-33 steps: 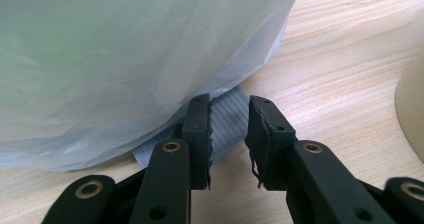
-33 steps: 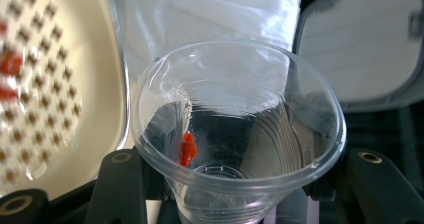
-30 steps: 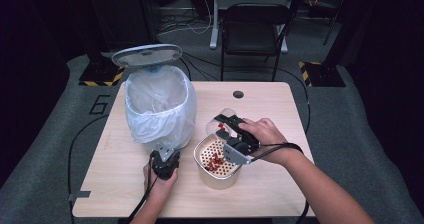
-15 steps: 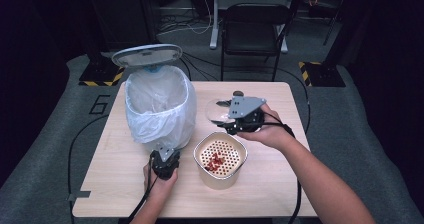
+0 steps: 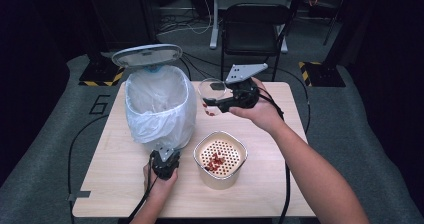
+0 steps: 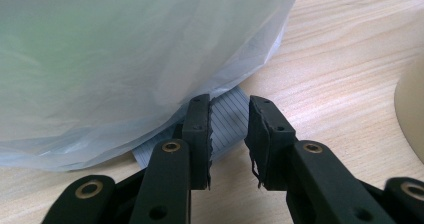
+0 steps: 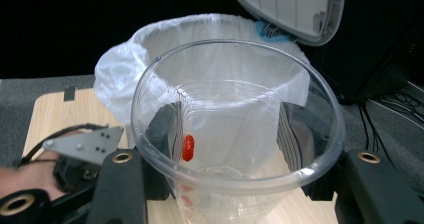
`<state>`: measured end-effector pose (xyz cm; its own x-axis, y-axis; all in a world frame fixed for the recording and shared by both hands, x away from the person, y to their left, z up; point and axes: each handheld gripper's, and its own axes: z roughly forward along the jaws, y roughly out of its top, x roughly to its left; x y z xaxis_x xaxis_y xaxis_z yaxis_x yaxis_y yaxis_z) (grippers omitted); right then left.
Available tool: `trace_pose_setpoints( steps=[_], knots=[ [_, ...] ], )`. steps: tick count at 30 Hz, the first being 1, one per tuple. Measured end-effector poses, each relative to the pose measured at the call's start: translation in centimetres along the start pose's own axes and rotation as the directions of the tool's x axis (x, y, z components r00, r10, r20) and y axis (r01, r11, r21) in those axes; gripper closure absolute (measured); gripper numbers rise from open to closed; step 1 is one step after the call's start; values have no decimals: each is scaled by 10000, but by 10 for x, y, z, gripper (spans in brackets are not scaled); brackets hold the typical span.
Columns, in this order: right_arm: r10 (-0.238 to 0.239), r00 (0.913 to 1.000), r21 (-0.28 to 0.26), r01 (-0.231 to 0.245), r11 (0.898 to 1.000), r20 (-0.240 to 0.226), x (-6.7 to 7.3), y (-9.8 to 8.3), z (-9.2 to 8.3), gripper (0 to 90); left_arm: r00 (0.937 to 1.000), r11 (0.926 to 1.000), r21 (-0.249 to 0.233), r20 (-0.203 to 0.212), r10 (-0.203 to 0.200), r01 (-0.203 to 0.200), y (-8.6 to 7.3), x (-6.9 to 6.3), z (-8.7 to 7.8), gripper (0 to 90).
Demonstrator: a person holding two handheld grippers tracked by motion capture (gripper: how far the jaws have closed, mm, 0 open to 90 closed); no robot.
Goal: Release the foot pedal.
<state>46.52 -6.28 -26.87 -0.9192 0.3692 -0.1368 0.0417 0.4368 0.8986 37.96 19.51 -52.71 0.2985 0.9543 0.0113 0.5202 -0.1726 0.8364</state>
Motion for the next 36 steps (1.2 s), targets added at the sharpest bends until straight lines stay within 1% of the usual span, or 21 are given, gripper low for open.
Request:
trace_pose_setpoints(
  steps=[1,2,4,5,6,7,12,15,16,17,18,21,23,25,26,27,28,29,31,35,36],
  knots=[
    [100,9999,-172,-100,9998,-19,-2,4,1,441,10000,10000,3,-3,-2,2,0,0,0,710],
    [100,9999,-172,-100,9998,-19,-2,4,1,441,10000,10000,-5,-19,20,-20,0,0,0,710],
    [361,9993,-309,-365,9989,-110,-5,8,3,439,10000,10000,39,-2,13,-13,0,0,0,710],
    [430,9990,-359,-435,9984,-128,-5,10,4,438,10000,10000,-40,-10,-55,55,0,-1,0,710],
    [472,9988,-396,-477,9981,-149,-6,12,5,437,10000,10000,-4,-35,10,-10,0,0,0,710],
    [572,9983,-420,-577,9975,-117,-7,15,8,436,9998,9998,18,-70,185,-184,0,1,-1,710],
    [532,9985,-463,-538,9975,-141,-6,23,14,435,9997,9997,93,-49,230,-230,1,1,-1,710],
    [576,9982,-543,-585,9968,-174,-6,34,24,432,9997,9997,128,-34,221,-221,1,1,-1,710],
    [576,9982,-543,-585,9968,-174,-6,34,24,432,9997,9997,130,-34,223,-223,1,1,-1,710],
    [642,9977,-551,-652,9964,-196,-5,39,30,431,9996,9995,144,-31,266,-266,1,2,-1,710],
    [642,9977,-551,-652,9964,-196,-5,39,30,431,9996,9995,144,-31,266,-266,1,2,-1,710],
    [631,9977,-484,-641,9968,-235,-3,47,41,429,9997,9996,139,-31,254,-253,1,2,-1,710],
    [621,9977,-419,-632,9971,-279,0,53,55,424,9998,9998,128,-9,177,-177,1,2,-1,710],
    [622,9976,-404,-634,9972,-292,0,54,58,423,9998,9997,135,-17,213,-213,1,2,-1,710],
    [648,9974,-397,-660,9970,-316,1,56,64,422,9990,9990,59,63,-447,446,0,-2,0,710],
    [706,9969,-405,-719,9966,-340,1,57,68,421,9985,9985,53,69,-540,540,-1,-3,0,710],
    [712,9968,-407,-727,9965,-362,1,58,72,421,9988,9988,68,78,-485,484,0,-2,-1,710],
    [718,9968,-382,-732,9966,-356,2,61,83,420,9984,9985,61,76,-553,553,0,-3,0,710],
    [723,9968,-296,-734,9969,-352,3,61,86,419,9983,9984,47,88,-572,572,0,-2,0,710],
    [907,9958,-27,-908,9959,-149,5,61,109,409,9991,9991,150,144,-410,407,0,-1,-1,710],
    [1027,9946,7,-1027,9947,-112,5,61,112,404,9988,9989,79,128,-464,463,0,-1,-1,710]
  ],
)
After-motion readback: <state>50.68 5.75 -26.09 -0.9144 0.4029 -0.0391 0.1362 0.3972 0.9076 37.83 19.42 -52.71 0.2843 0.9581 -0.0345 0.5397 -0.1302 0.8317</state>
